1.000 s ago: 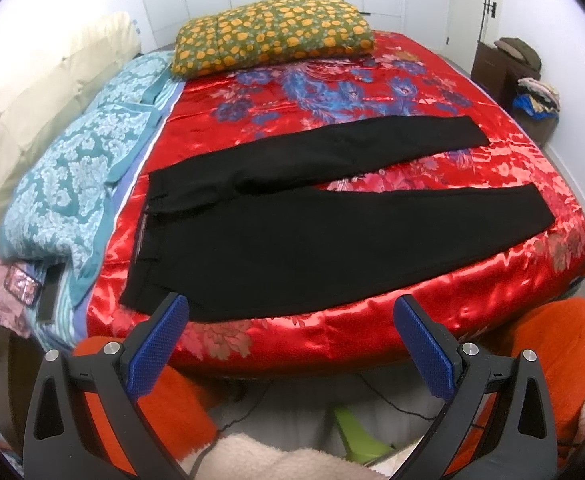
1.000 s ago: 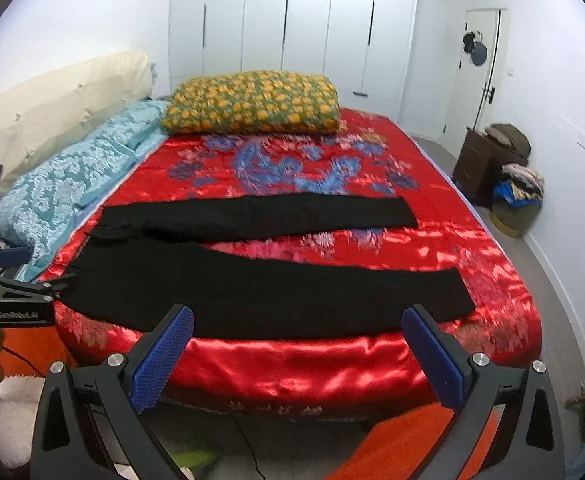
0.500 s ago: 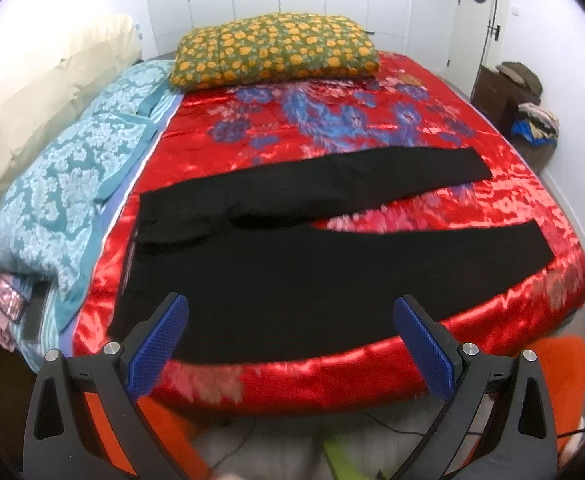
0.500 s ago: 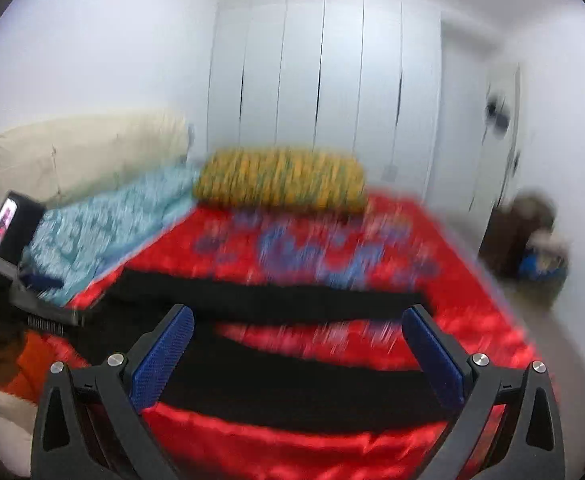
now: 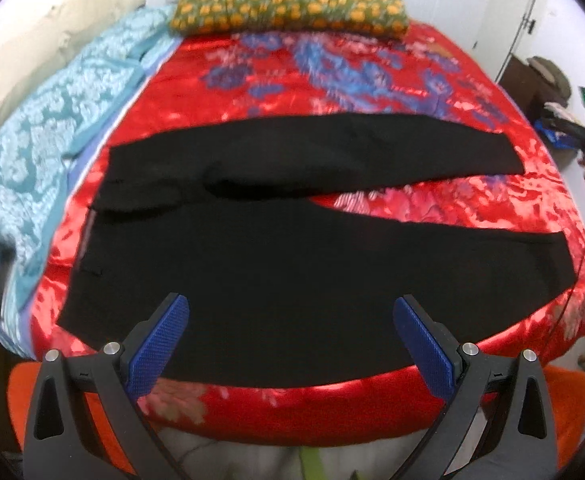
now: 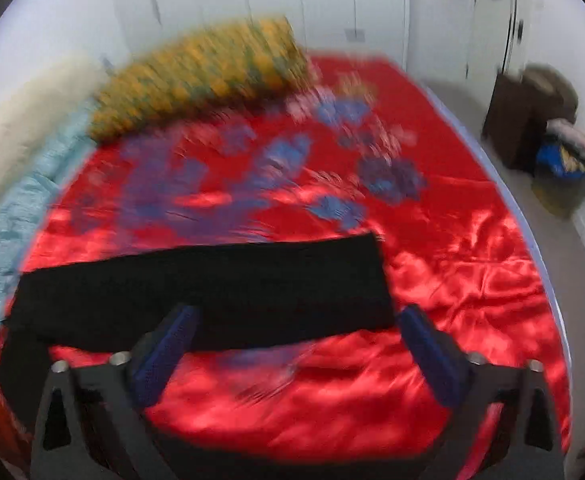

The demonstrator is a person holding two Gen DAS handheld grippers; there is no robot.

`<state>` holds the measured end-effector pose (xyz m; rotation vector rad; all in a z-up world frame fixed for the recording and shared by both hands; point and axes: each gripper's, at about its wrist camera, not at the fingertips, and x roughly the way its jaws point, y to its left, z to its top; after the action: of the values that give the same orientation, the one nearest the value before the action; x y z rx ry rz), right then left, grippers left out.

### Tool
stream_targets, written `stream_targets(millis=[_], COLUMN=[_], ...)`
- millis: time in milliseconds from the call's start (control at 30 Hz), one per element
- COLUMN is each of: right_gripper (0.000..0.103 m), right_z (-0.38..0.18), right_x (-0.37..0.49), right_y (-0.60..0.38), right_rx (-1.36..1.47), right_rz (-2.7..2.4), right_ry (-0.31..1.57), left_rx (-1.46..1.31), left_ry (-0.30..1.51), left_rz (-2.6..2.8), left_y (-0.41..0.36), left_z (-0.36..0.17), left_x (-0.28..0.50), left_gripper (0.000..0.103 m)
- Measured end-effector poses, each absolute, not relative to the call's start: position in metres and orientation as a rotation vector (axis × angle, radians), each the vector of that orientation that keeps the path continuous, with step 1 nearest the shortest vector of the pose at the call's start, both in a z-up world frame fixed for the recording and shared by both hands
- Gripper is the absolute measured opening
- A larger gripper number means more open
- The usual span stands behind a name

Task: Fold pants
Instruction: 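Lower both tools toward the black trousers on the bed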

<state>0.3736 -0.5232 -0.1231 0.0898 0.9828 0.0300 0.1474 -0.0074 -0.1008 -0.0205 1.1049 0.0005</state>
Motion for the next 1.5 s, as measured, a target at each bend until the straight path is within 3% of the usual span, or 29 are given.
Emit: stream_targets(millis=[100,333,367,400,467,633,767,833,867,933,967,1000,1200,1300,1500], right_gripper=[0.071,0.067,0.058,0.027,0.016,0.015,0.015,0.017,0.024,0.051,0.07,0.081,0.086,0.095,0.103], right_z=[-0.165,-0.243,-0.249,-0.253,-0.249,-0.183,-0.192,-0.219,-0.231,-0.24,-0.238,-0.232,-0.175,-0.14,-0.105], right_x=[0.438,0.516,0.52,0.522,0.528,0.541,0.559,0.564,0.563,0.557,0.549,0.541,0.463,0.399,0.234], right_y=[-0.558,-0.585,-0.582,-0.58,-0.567,-0.547,-0.545,-0.539,-0.537,-0.538,-0.542,-0.547,-0.56,-0.55,-0.477], right_rx=[0.103,0.106,0.091,0.091,-0.002,-0.19,-0.202,-0.208,-0.203,-0.18,-0.15,-0.132,-0.1,-0.088,0.022], right_rz=[-0.005,0.021,0.035,0.057,0.065,0.032,-0.042,-0.082,-0.106,-0.162,-0.191,-0.216,-0.293,-0.298,-0.246], right_ry=[1.087,1.199,1.211,1.224,1.224,0.953,0.908,0.943,0.955,0.964,0.945,0.921,0.819,0.774,0.772], left_rx=[0.004,0.061,0.064,0.069,0.069,0.069,0.075,0.082,0.088,0.101,0.101,0.096,0.108,0.089,0.101], left_ry=[1.144,1.237,1.248,1.264,1.285,1.285,1.3,1.297,1.293,1.285,1.284,1.285,1.215,1.19,1.155], left_rz=[0.025,0.052,0.05,0.048,0.043,0.028,0.013,0.007,0.004,0.001,0.001,-0.001,0.004,0.01,0.025], left_y=[-0.015,-0.028,-0.03,-0.034,-0.034,-0.043,-0.049,-0.05,-0.05,-0.048,-0.047,-0.045,-0.031,-0.018,-0.003], left_z=[-0.118,-0.156,-0.16,-0.166,-0.173,-0.179,-0.18,-0.177,-0.176,-0.175,-0.175,-0.175,-0.178,-0.183,-0.206], left_x=[0.162,0.184,0.186,0.188,0.189,0.189,0.184,0.182,0.181,0.179,0.178,0.178,0.192,0.2,0.192], left_gripper=[0.102,0.102,0.102,0.102,0.102,0.102,0.102,0.102,0.102,0.102,0.102,0.102,0.102,0.102,0.102])
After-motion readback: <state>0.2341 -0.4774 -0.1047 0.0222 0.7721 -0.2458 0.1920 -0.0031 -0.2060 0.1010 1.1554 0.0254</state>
